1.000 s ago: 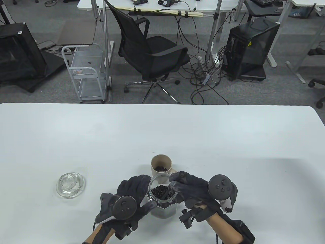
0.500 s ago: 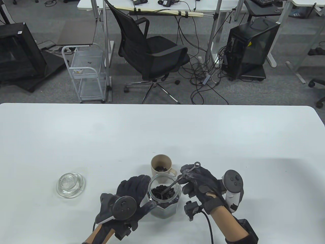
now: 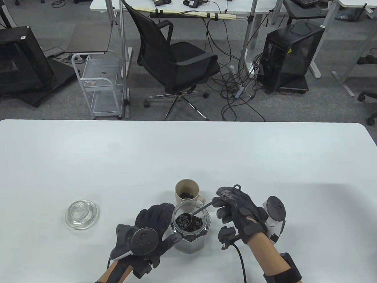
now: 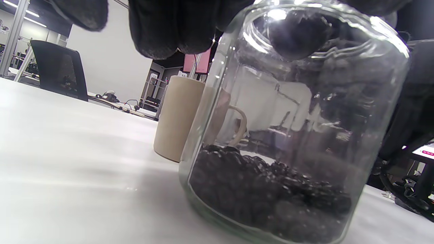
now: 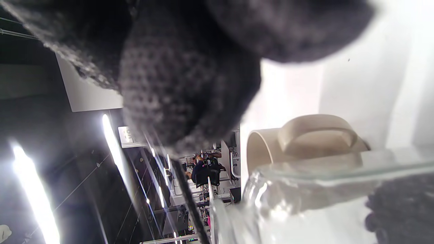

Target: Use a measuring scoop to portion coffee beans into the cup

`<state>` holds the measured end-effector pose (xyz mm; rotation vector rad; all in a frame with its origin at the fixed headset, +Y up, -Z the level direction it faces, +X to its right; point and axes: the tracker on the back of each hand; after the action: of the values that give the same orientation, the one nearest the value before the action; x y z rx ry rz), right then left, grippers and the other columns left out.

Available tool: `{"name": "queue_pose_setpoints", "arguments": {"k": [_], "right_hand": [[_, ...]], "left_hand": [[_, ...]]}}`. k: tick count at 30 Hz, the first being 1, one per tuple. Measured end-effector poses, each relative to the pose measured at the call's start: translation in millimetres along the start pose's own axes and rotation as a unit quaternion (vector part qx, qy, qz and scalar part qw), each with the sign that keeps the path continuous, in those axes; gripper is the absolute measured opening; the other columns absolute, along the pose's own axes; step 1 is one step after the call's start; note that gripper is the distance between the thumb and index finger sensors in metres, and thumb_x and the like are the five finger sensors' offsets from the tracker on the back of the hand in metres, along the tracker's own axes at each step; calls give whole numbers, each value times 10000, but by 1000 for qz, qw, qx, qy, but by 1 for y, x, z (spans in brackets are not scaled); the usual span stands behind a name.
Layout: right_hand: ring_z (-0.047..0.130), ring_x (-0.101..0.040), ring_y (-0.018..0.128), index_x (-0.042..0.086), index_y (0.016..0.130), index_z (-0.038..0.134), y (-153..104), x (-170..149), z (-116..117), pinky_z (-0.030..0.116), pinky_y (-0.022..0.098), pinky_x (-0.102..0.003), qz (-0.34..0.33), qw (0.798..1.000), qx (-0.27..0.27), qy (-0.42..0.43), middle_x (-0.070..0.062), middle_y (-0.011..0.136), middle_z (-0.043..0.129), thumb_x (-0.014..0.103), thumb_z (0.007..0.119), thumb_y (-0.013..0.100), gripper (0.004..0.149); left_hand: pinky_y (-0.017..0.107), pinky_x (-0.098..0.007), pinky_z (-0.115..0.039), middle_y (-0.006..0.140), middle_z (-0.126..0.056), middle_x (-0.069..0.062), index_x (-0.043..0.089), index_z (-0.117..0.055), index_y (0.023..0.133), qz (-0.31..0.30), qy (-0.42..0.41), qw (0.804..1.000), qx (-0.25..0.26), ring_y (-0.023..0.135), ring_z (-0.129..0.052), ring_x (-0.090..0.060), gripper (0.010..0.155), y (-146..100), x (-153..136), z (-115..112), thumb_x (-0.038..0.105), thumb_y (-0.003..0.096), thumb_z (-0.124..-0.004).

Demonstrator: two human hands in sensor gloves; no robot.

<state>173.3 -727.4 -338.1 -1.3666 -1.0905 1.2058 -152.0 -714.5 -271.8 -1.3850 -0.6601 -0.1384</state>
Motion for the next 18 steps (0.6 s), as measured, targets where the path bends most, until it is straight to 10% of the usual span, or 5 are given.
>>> {"name": "queue_pose_setpoints", "arguments": {"k": [18], "right_hand": [[1080, -87, 233, 173, 828, 877, 12, 6, -12, 899, 136, -214, -22, 992, -47, 115, -91, 541, 1098, 462, 853, 522, 422]], "left_hand": [[750, -702, -533, 1238, -496, -115, 175, -327, 1169, -1, 1, 1000, 0, 1105, -632, -404, 912, 0, 0, 0, 780, 502, -466]]}}
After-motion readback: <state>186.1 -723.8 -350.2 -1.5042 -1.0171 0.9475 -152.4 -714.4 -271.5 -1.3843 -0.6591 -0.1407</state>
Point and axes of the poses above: the tracker on the back of each hand, its own x axis roughly to the thumb side, its own y axis roughly from the wrist to the fingertips, z = x × y
